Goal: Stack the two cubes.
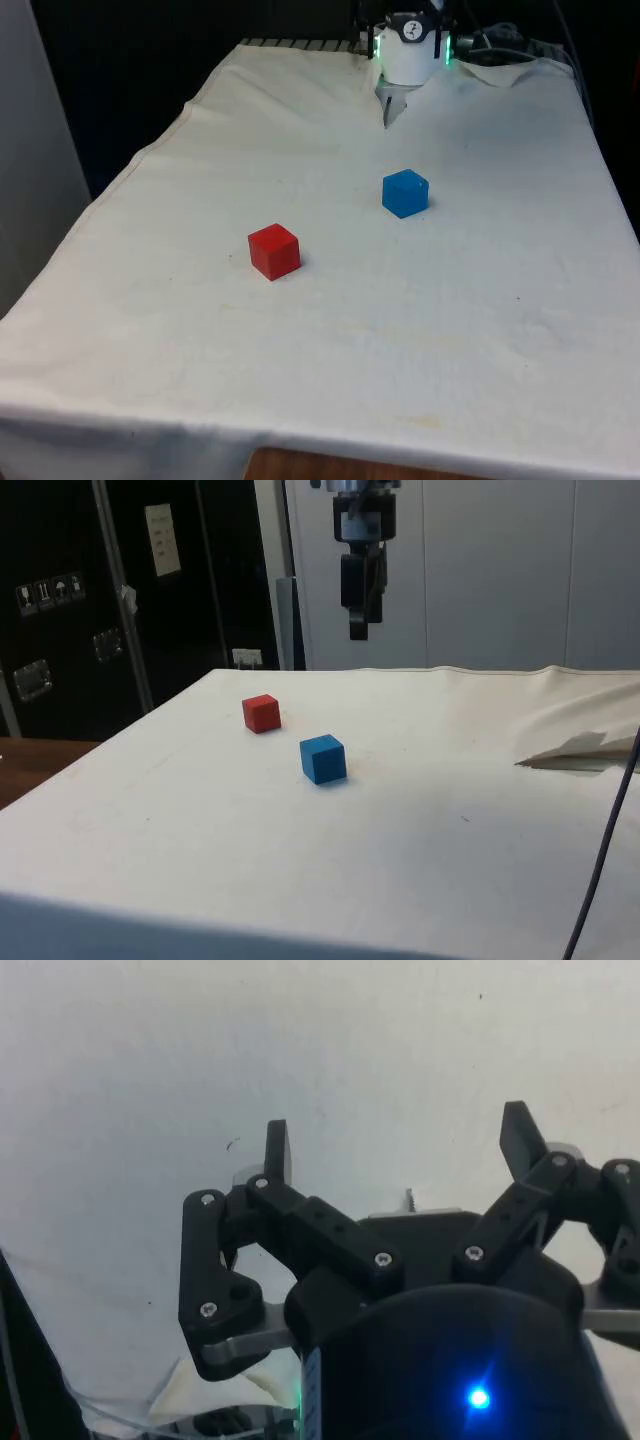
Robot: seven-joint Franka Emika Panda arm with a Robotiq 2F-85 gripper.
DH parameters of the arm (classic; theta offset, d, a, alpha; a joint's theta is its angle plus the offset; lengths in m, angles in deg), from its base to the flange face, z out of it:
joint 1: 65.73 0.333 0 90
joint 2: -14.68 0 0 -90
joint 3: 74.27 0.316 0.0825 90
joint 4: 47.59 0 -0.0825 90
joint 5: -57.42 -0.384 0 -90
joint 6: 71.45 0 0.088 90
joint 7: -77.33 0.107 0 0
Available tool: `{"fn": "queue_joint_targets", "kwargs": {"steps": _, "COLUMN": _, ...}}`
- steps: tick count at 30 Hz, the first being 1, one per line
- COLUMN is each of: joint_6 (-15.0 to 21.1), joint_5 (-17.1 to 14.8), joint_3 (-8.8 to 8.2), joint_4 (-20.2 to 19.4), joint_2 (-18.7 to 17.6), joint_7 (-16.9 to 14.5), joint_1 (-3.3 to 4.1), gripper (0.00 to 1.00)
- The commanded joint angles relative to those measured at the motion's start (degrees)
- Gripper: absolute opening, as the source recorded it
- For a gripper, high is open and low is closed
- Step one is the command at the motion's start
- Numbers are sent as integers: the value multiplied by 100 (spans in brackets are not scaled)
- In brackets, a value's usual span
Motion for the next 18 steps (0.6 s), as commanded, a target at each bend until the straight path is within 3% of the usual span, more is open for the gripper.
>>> {"fn": "queue_joint_targets", "kwargs": {"steps": 1, "joint_6": 6, "joint_5": 0, "joint_3": 0, "joint_4": 17, "joint_2": -17, "joint_7": 0, "joint_1": 0, "gripper": 100}}
{"fn": "queue_joint_targets", "kwargs": {"steps": 11, "joint_6": -6, "joint_5": -17, "joint_3": -86, "joint_4": 665, "joint_2": -676, "joint_7": -86, "joint_1": 0, "gripper": 100}}
{"fn": "queue_joint_targets", "kwargs": {"steps": 18, "joint_6": -17, "joint_5": -212, "joint_3": -155, "joint_4": 1106, "joint_2": -1117, "joint_7": -286, "joint_1": 6, "gripper": 100}}
